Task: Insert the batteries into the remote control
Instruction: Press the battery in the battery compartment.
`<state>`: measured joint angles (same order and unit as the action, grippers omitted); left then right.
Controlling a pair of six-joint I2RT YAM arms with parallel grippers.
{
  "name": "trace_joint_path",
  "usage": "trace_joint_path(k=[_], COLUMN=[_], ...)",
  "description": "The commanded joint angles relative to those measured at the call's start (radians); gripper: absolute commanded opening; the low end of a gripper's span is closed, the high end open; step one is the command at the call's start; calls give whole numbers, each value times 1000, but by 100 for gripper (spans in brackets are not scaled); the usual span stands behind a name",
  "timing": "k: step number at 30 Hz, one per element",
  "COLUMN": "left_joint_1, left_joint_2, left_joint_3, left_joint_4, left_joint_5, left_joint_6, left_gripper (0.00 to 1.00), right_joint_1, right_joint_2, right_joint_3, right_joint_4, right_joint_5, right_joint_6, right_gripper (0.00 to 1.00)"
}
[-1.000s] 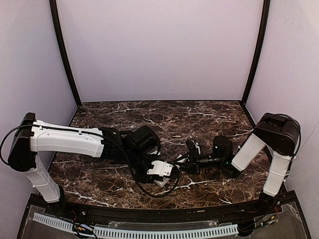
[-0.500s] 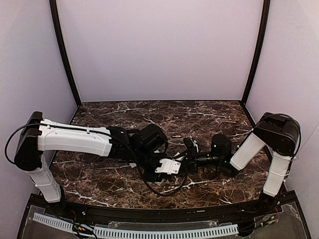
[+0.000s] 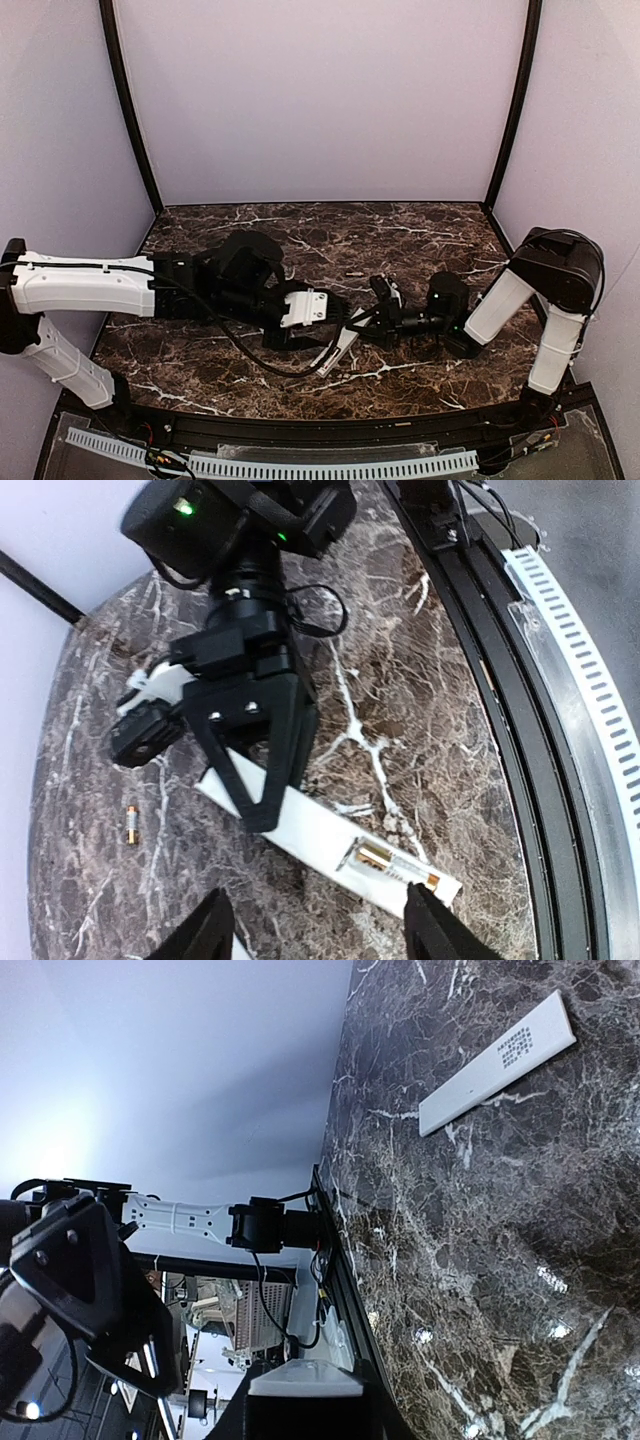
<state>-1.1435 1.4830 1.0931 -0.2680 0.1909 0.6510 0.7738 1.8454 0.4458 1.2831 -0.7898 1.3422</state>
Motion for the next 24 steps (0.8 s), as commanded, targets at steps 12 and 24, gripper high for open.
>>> trace_joint_path(k=[12,24], left_joint_1=[135,158], left_joint_2=[-98,-41], left_joint_3=[-69,-102], left_joint_4=[91,253], left_joint_5=[198,379], left_joint_6=[-634,-805], left_gripper=[95,83], right_joint_1=[-2,21], right_joint_2=[-321,-461], right_joint_3=[53,128], right_joint_4=[-87,-463], right_joint_5=[-80,2], right_joint_6=[-473,-684], right_gripper=[0,0])
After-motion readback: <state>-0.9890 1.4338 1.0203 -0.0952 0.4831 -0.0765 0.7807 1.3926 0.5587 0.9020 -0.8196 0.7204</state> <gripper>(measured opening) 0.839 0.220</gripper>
